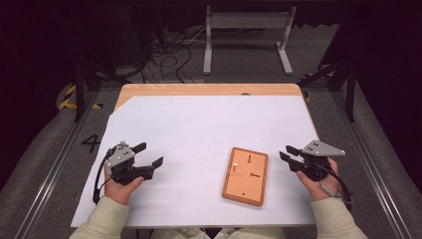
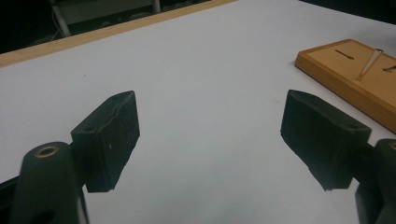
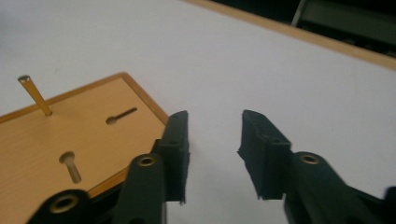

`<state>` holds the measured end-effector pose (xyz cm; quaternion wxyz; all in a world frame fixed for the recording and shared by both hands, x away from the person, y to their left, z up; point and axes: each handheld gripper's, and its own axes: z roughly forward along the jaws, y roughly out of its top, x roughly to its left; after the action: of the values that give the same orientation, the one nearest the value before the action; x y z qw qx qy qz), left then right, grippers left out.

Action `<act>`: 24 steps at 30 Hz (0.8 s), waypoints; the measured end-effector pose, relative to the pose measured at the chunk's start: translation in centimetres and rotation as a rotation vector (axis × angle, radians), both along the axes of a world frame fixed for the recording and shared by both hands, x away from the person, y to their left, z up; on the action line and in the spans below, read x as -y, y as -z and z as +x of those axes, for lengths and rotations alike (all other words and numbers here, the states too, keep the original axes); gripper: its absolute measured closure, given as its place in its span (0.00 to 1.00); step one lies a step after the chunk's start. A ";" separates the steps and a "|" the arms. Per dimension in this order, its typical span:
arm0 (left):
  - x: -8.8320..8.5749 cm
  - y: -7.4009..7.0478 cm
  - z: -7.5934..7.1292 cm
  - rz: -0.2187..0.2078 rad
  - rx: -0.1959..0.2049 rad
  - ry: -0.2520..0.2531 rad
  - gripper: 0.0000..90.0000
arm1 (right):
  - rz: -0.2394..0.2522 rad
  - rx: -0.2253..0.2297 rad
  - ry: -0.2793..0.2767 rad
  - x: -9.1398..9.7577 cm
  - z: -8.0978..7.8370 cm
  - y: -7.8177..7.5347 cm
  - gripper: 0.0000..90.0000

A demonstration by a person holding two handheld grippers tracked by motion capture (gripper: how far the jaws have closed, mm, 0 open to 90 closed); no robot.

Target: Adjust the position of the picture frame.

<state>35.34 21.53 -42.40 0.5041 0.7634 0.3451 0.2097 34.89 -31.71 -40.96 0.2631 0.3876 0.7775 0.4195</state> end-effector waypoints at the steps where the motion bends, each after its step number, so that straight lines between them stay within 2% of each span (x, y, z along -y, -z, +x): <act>1: 0.0 0.0 0.0 0.000 0.000 0.000 0.22 | 0.000 0.000 0.000 0.0 0.0 0.0 0.79; 2: 0.0 0.0 0.0 0.002 -0.002 0.002 0.22 | 0.001 -0.046 -0.020 0.0 0.2 -0.1 0.90; 3: 0.0 0.0 0.1 0.004 -0.001 0.001 0.22 | -0.002 -0.080 -0.018 -0.1 0.4 -0.1 0.95; 4: 0.0 0.0 0.1 0.004 -0.001 0.001 0.22 | -0.002 -0.080 -0.018 -0.1 0.4 -0.1 0.95; 5: 0.0 0.0 0.1 0.004 -0.002 0.000 0.22 | -0.007 -0.114 -0.023 -0.1 0.5 -0.2 0.99; 6: 0.0 0.0 0.1 0.004 -0.002 0.000 0.22 | -0.010 -0.157 -0.029 -0.2 0.8 -0.3 1.00; 8: 0.0 0.0 0.1 0.005 -0.003 -0.001 0.22 | -0.034 -0.216 -0.031 -0.4 1.1 -0.2 1.00; 10: 0.0 0.0 0.1 0.008 -0.002 -0.001 0.22 | -0.043 -0.228 -0.031 -0.5 1.2 -0.2 1.00; 14: 0.0 0.0 0.0 0.005 -0.005 -0.003 0.22 | -0.093 -0.273 -0.023 -0.9 1.6 0.1 1.00; 19: 0.0 0.0 0.0 0.004 -0.005 -0.005 0.22 | -0.105 -0.287 -0.052 -1.7 1.9 0.4 1.00; 22: 0.0 0.0 0.0 0.005 -0.007 -0.006 0.22 | -0.130 -0.334 -0.037 -2.4 2.5 0.9 1.00; 24: 0.0 0.0 0.0 0.007 -0.007 -0.005 0.22 | -0.148 -0.348 -0.028 -2.6 2.8 1.2 1.00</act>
<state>35.33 21.54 -42.43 0.4998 0.7649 0.3481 0.2097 37.68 -29.12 -42.12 0.1465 0.4228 0.8455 0.2915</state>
